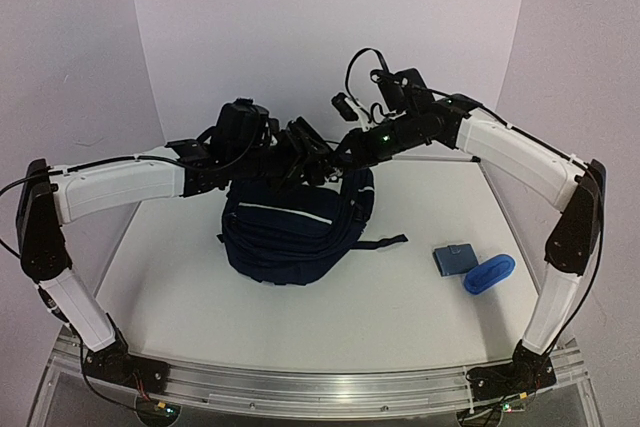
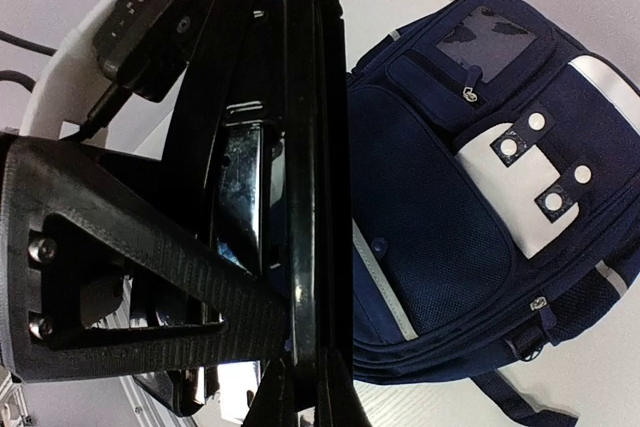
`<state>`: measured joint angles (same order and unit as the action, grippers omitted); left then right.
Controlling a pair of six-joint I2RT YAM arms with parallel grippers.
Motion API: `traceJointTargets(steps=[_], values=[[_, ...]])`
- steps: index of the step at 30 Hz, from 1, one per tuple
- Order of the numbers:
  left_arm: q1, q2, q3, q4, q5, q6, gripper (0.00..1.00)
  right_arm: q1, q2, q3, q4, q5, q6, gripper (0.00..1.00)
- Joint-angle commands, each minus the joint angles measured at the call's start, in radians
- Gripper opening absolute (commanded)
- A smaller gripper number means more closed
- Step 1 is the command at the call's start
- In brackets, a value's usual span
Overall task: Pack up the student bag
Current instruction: Pick up the stationery from the center of the board, then place the stationery in the student bag.
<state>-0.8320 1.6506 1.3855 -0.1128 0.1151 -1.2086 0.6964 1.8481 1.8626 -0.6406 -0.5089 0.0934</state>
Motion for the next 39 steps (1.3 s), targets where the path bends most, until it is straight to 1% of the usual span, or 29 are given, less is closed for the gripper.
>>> traceJointTargets(steps=[1, 4, 9, 11, 15, 17, 19, 21, 22, 24, 26, 28, 30, 33, 39], values=[[-0.003, -0.028, -0.023, 0.144, -0.046, -0.018, 0.67, 0.03, -0.053, 0.041, 0.109, -0.02, 0.018, 0.0], [-0.003, -0.034, -0.036, 0.17, -0.061, -0.018, 0.63, 0.039, -0.046, 0.046, 0.113, -0.017, 0.024, 0.0], [-0.004, -0.053, -0.075, 0.216, -0.075, -0.029, 0.63, 0.04, -0.037, 0.046, 0.118, -0.036, 0.041, 0.0], [-0.004, -0.054, -0.084, 0.221, -0.078, -0.036, 0.59, 0.04, -0.035, 0.049, 0.119, -0.047, 0.04, 0.0], [-0.004, -0.062, -0.109, 0.252, -0.09, -0.047, 0.44, 0.04, -0.03, 0.046, 0.12, -0.079, 0.034, 0.0], [-0.004, -0.072, -0.132, 0.268, -0.099, -0.059, 0.37, 0.04, -0.029, 0.044, 0.119, -0.087, 0.032, 0.08], [-0.004, -0.093, -0.162, 0.28, -0.111, -0.075, 0.31, 0.04, -0.03, 0.047, 0.119, -0.085, 0.023, 0.21], [-0.004, -0.118, -0.201, 0.288, -0.142, -0.09, 0.26, 0.039, -0.036, 0.052, 0.117, -0.078, 0.008, 0.38], [-0.004, -0.132, -0.224, 0.292, -0.155, -0.097, 0.24, 0.038, -0.039, 0.055, 0.115, -0.074, -0.002, 0.45], [-0.004, -0.165, -0.263, 0.292, -0.172, -0.109, 0.21, 0.036, -0.056, 0.047, 0.116, -0.059, -0.025, 0.58], [-0.005, -0.194, -0.298, 0.292, -0.185, -0.12, 0.2, 0.033, -0.068, 0.039, 0.116, -0.046, -0.05, 0.65], [-0.004, -0.224, -0.334, 0.286, -0.192, -0.131, 0.19, 0.027, -0.068, 0.031, 0.114, -0.03, -0.088, 0.67], [-0.006, -0.258, -0.371, 0.281, -0.192, -0.144, 0.17, 0.028, -0.059, 0.01, 0.111, -0.016, -0.162, 0.69], [-0.016, -0.329, -0.447, 0.272, -0.207, -0.172, 0.17, 0.033, -0.017, -0.042, 0.095, 0.044, -0.294, 0.67], [-0.041, -0.482, -0.533, 0.123, -0.269, -0.209, 0.16, 0.118, 0.049, -0.074, 0.08, 0.178, -0.501, 0.64]])
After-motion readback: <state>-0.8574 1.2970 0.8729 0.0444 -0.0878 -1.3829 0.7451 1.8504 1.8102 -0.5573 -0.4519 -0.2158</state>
